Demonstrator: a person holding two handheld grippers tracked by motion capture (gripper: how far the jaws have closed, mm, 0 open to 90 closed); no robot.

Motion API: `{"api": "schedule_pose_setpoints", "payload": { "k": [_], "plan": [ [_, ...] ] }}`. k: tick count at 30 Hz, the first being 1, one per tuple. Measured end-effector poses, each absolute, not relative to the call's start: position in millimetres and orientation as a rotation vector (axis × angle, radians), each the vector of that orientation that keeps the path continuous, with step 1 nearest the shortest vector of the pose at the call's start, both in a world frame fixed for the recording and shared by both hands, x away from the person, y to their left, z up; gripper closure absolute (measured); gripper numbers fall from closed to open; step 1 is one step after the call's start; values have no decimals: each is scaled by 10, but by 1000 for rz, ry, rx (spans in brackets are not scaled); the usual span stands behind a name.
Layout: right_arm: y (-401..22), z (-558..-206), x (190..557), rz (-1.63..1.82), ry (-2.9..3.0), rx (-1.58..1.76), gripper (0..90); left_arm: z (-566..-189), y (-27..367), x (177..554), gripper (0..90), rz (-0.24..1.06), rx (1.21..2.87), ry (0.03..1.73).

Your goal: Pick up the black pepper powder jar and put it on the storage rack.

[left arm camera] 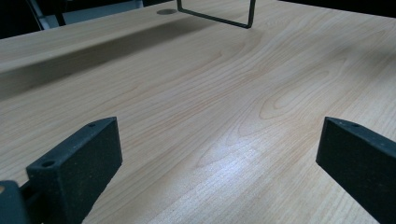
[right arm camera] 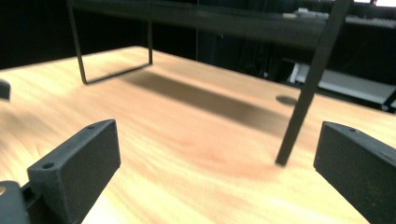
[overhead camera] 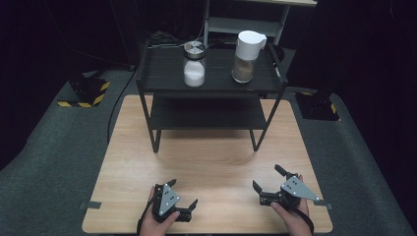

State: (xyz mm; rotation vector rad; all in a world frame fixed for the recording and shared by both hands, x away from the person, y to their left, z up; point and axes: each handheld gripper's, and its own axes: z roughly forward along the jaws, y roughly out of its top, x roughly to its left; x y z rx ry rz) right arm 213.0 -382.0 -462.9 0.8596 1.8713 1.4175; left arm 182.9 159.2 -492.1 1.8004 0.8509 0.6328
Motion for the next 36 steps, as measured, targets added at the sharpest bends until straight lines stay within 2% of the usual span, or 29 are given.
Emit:
{"api": "schedule_pose_setpoints", "payload": {
  "k": [14, 36],
  "plan": [
    [-3851, -4729, 2088, 1227, 1997, 893, 4, -4880, 1566, 1937, 4, 597, 1835, 838],
    [-3861, -4708, 2083, 1155, 2052, 921, 5, -4844, 1518, 1942, 5, 602, 1893, 783]
  ]
}}
